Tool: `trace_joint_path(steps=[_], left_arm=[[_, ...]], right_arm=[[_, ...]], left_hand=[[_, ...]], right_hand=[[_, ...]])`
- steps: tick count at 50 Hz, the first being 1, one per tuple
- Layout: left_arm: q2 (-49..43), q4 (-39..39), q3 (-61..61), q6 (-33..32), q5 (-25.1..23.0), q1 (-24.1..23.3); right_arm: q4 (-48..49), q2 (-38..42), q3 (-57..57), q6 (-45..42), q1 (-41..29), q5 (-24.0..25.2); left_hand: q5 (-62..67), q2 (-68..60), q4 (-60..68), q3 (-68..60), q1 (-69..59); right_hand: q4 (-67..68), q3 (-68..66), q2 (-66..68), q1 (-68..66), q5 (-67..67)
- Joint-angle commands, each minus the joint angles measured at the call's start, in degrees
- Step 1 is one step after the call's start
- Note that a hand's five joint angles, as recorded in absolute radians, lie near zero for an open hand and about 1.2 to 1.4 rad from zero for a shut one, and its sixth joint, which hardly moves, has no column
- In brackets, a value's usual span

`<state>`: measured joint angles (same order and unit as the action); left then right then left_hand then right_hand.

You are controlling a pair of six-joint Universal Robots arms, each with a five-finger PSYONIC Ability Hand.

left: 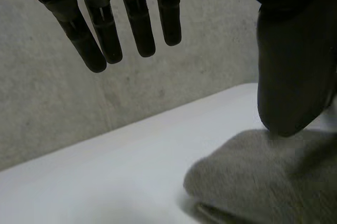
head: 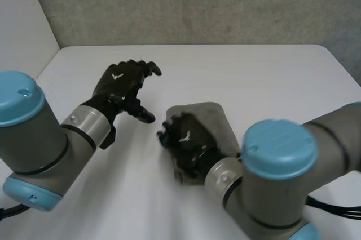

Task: Fold the towel.

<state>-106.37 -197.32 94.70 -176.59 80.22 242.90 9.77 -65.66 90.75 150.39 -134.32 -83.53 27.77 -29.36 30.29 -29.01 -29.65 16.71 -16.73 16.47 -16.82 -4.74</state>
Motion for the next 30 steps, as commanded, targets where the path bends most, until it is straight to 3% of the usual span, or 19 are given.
trace_joint_path(steps=[1,9,18,24,30], left_arm=[[-4.36,-0.17,-1.62,-0.16,-0.24,-2.5],[-10.42,-0.26,-4.0,0.1,-0.24,-7.08],[-17.46,0.09,-4.17,-0.78,0.46,-10.16],[-16.6,0.44,-5.05,-0.69,0.37,-9.82],[-11.49,0.88,-5.58,-0.69,0.29,-9.37]], right_arm=[[-0.1,-9.21,3.73,9.03,11.43,0.21],[-2.3,-9.75,4.35,10.01,17.16,0.38],[-3.18,2.01,1.28,10.36,17.6,0.38],[-5.98,4.22,-1.45,10.36,17.43,0.56],[-10.2,0.9,-6.45,12.29,17.07,0.65]], left_hand=[[-13.59,5.19,-6.11,4.84,5.47],[-13.43,5.02,-5.94,4.67,5.31],[-13.26,4.85,-5.78,4.5,5.14],[-13.26,4.85,-5.77,4.5,5.14],[-13.42,5.02,-5.94,4.67,5.31]], right_hand=[[-6.71,6.73,-6.47,6.82,4.74],[-6.71,6.73,-6.47,6.82,4.74],[-6.47,6.49,-6.23,6.58,4.5],[2.94,-2.92,3.18,-2.83,-4.91],[2.47,-2.45,2.71,-2.36,-4.44]])
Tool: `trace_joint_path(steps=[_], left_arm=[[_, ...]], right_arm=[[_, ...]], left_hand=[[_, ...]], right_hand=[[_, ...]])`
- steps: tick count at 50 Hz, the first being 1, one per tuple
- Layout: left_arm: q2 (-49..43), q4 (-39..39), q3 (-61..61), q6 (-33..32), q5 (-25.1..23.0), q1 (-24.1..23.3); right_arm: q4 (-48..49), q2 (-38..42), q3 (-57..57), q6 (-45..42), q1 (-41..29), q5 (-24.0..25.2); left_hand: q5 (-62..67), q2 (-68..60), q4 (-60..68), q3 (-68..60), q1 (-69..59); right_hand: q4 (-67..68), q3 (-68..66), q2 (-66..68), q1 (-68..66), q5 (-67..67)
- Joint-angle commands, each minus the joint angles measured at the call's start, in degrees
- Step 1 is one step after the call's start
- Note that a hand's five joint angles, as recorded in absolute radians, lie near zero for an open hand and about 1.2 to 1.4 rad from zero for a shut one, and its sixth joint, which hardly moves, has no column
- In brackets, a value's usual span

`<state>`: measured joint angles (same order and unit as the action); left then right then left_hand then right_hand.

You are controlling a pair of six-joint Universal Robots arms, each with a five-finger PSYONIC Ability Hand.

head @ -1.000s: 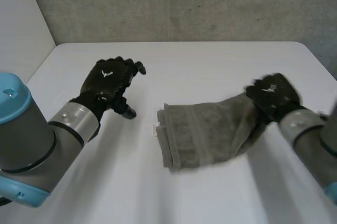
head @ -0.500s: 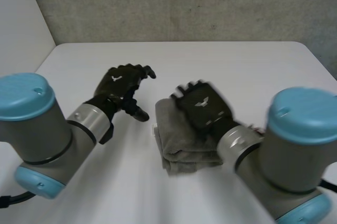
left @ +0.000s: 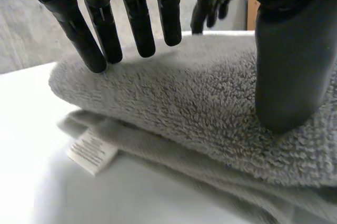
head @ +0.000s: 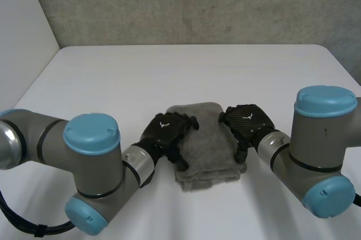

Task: Fold the towel.

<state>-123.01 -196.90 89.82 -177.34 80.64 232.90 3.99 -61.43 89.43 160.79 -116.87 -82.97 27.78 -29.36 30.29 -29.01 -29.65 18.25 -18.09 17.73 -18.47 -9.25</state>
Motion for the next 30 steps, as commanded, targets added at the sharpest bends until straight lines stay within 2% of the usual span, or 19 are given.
trace_joint_path(steps=[1,7,11,13,15,16,17,20,21,24,30], left_arm=[[7.15,0.73,-0.96,0.07,-0.13,0.63],[15.84,3.79,-2.54,0.42,-0.13,2.29],[20.0,6.18,-3.33,0.77,0.05,4.06],[21.84,7.41,-3.59,0.77,0.4,5.02],[24.04,8.64,-4.12,0.77,2.07,5.99],[26.13,9.68,-4.91,0.77,5.38,7.3],[27.54,10.39,-5.52,0.77,8.72,8.53],[28.52,11.1,-6.23,0.51,11.56,9.68],[29.23,12.59,-7.11,0.16,14.37,10.56],[29.32,16.18,-8.95,-0.02,14.99,10.47],[29.49,18.22,-9.22,-0.11,15.16,10.3]], right_arm=[[-4.43,-3.35,-5.14,1.89,-0.38,0.08],[-6.01,-12.99,-9.79,6.8,0.32,-0.44],[-5.92,-17.5,-11.03,8.31,0.5,-1.23],[-5.66,-20.82,-11.2,9.19,1.46,-4.03],[-5.83,-21.62,-11.46,8.84,2.08,-5.87],[-6.01,-22.33,-11.9,8.58,2.43,-8.15],[-6.01,-22.33,-11.91,8.57,2.43,-8.18],[-6.09,-22.95,-12.34,9.1,2.96,-11.52],[-6.09,-22.95,-12.34,9.1,2.96,-11.52],[-6.71,-22.95,-12.52,9.27,3.23,-12.48],[-7.59,-22.77,-12.96,9.54,4.45,-12.75]], left_hand=[[-13.6,5.18,-6.11,4.84,5.47],[-14.61,6.19,-7.11,5.84,6.48],[-14.78,6.36,-7.29,6.02,6.65],[-15.28,6.87,-7.79,6.52,7.16],[-16.12,7.71,-8.63,7.36,8.0],[-17.62,9.21,-10.13,8.86,9.5],[-20.14,11.72,-12.65,11.37,12.01],[-20.67,12.25,-13.18,11.9,12.54],[-21.0,12.59,-13.51,12.24,12.88],[-23.86,15.44,-16.37,15.09,15.73],[-24.2,15.78,-16.71,15.44,16.07]], right_hand=[[0.92,-1.08,1.44,-0.7,0.08],[-8.25,8.09,-7.73,8.47,9.25],[-8.25,8.09,-7.73,8.47,9.25],[-8.25,8.09,-7.73,8.47,9.25],[-8.25,8.09,-7.73,8.47,9.25],[-8.25,8.09,-7.73,8.47,9.25],[-8.25,8.09,-7.73,8.47,9.25],[-8.25,8.09,-7.73,8.47,9.25],[-8.25,8.09,-7.73,8.47,9.25],[-8.25,8.09,-7.73,8.47,9.25],[-8.25,8.09,-7.73,8.47,9.25]])
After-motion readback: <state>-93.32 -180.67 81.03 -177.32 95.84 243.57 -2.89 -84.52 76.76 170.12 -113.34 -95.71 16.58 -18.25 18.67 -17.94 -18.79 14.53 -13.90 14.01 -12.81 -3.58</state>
